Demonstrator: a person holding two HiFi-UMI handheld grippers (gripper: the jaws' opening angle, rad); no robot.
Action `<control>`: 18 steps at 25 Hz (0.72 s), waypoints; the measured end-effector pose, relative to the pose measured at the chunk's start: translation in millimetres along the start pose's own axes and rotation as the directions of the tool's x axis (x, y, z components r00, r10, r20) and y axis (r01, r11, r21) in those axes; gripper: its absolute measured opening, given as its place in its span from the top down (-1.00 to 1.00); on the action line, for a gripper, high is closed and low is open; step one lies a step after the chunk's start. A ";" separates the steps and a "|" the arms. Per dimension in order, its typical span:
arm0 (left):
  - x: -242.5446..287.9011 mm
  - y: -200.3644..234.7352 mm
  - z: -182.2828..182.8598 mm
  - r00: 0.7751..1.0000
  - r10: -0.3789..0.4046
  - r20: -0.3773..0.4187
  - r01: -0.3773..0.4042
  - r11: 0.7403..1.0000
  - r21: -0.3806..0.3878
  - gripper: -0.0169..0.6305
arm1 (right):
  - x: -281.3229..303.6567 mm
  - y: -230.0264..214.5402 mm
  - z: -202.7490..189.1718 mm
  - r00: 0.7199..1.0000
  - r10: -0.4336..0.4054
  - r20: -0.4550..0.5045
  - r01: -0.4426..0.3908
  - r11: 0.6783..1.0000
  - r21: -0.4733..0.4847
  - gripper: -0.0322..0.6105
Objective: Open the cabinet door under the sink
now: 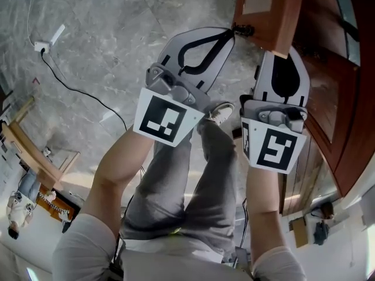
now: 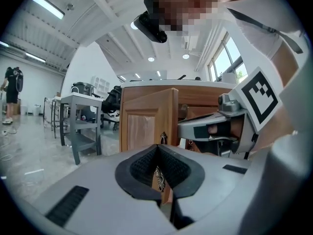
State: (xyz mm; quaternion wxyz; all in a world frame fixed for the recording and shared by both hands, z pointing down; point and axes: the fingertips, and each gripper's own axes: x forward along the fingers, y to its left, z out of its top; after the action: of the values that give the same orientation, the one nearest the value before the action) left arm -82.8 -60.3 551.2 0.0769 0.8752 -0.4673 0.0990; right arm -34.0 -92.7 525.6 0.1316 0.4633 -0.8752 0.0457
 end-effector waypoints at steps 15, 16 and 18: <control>-40.4 24.8 0.4 0.996 0.084 -0.010 -0.084 0.996 -0.023 0.90 | 25.0 48.8 14.9 0.997 0.076 -0.012 -0.077 0.997 -0.031 0.80; -43.0 28.3 0.3 0.996 0.091 -0.010 -0.091 0.996 -0.024 0.90 | 27.5 53.2 16.2 0.996 0.086 -0.012 -0.086 0.996 -0.034 0.80; -46.9 35.4 0.1 0.994 0.104 -0.012 -0.105 0.994 -0.026 0.90 | 31.9 59.6 18.4 0.995 0.100 -0.013 -0.100 0.994 -0.038 0.80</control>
State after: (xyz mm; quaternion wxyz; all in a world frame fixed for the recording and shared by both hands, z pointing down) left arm -137.8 -42.2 541.1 0.0859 0.8479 -0.5133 0.1012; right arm -103.5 -88.1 519.1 0.1427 0.4160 -0.8973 0.0379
